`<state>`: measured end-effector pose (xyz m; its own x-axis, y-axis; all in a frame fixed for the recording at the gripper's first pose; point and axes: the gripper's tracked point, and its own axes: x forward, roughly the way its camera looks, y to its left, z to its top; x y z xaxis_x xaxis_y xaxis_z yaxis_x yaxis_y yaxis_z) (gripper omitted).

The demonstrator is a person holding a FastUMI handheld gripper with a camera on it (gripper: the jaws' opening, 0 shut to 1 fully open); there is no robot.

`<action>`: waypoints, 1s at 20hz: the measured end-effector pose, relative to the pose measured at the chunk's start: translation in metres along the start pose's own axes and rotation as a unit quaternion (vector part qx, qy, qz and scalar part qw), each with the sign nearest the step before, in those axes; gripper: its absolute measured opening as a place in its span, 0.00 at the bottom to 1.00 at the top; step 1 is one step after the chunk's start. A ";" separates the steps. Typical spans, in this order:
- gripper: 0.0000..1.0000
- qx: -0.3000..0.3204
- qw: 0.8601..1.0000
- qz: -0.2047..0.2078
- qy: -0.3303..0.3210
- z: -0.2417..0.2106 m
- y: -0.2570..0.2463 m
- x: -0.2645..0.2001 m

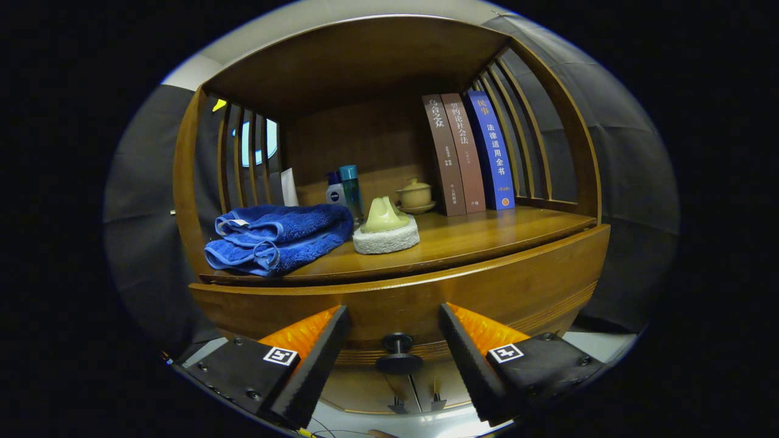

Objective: Pull open the drawer, take out the items inside it, and place them on the countertop above the cabinet.

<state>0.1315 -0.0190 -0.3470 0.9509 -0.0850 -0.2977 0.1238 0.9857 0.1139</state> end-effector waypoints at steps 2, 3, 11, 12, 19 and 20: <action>0.98 0.002 1.000 0.000 -0.001 0.001 0.000 0.003; 0.98 0.001 1.000 0.000 -0.002 0.001 0.000 0.003; 0.97 0.009 1.000 -0.006 -0.005 0.001 0.001 0.008; 0.97 0.009 1.000 -0.006 -0.005 0.002 0.001 0.007; 0.99 -0.002 1.000 0.006 0.010 0.004 0.004 0.002; 0.99 -0.009 1.000 0.007 0.006 0.009 0.005 -0.003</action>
<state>0.1318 -0.0151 -0.3371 0.9488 -0.0696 -0.3081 0.1053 0.9893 0.1009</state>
